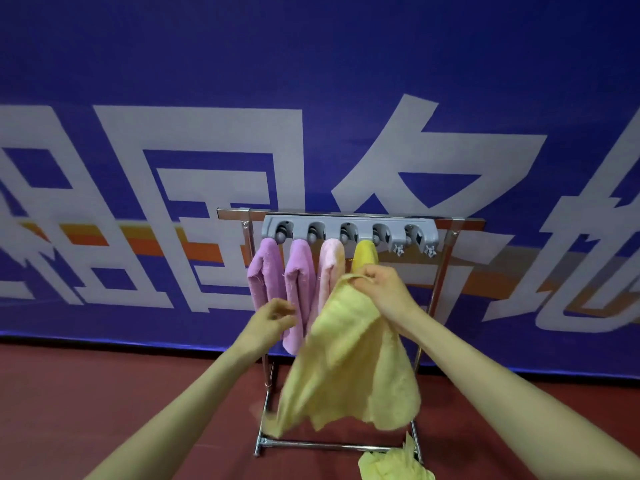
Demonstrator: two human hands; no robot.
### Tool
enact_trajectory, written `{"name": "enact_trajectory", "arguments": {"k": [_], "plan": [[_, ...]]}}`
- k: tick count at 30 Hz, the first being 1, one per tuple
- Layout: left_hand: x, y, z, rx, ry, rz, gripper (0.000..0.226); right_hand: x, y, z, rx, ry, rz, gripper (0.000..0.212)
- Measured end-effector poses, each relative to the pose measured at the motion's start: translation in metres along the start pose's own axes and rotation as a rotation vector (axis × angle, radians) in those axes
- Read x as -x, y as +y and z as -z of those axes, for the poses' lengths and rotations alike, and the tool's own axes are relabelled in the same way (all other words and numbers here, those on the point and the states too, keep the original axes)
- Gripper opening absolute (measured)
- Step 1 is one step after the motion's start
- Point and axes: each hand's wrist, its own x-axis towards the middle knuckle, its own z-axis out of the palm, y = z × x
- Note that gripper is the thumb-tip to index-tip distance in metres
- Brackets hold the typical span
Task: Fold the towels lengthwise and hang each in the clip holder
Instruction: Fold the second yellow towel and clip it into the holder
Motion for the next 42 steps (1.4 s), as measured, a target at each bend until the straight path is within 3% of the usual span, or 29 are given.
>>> {"name": "enact_trajectory", "arguments": {"k": [5,8,12,15,18,21,24,28,36,40,42], "plan": [[0.006,0.032,-0.033,0.129,-0.204,-0.18,0.021,0.007,0.006,-0.013,0.025,-0.049,0.02,0.011],[0.006,0.038,-0.051,0.13,-0.219,-0.233,0.014,0.008,0.006,-0.006,0.021,-0.059,0.015,0.012],[0.006,0.05,-0.068,0.179,-0.201,-0.247,0.026,0.012,0.007,0.013,-0.008,-0.05,-0.031,0.019],[0.008,0.063,-0.076,0.249,-0.135,-0.278,0.032,0.02,0.002,0.035,-0.155,-0.099,-0.113,0.016],[0.008,0.077,-0.081,0.295,-0.071,-0.34,0.03,0.029,0.003,0.056,-0.306,-0.253,-0.2,0.009],[0.01,0.09,-0.079,0.342,-0.007,-0.423,0.036,0.036,0.016,0.059,-0.217,-0.345,-0.308,0.039],[0.011,0.099,-0.07,0.394,0.056,-0.452,0.038,0.045,0.032,0.052,-0.085,-0.395,-0.362,0.038],[0.015,0.101,-0.053,0.466,0.15,-0.428,0.025,0.055,0.053,0.034,-0.048,-0.398,-0.363,0.023],[0.016,0.09,0.016,0.685,0.453,-0.358,0.024,0.06,0.077,0.013,-0.054,-0.388,-0.389,0.043],[0.012,0.062,0.039,0.673,0.573,-0.271,0.031,0.059,0.075,0.019,-0.008,-0.346,-0.412,0.024],[0.009,0.044,0.046,0.669,0.607,-0.214,0.032,0.057,0.077,0.023,0.016,-0.274,-0.368,0.039]]}}
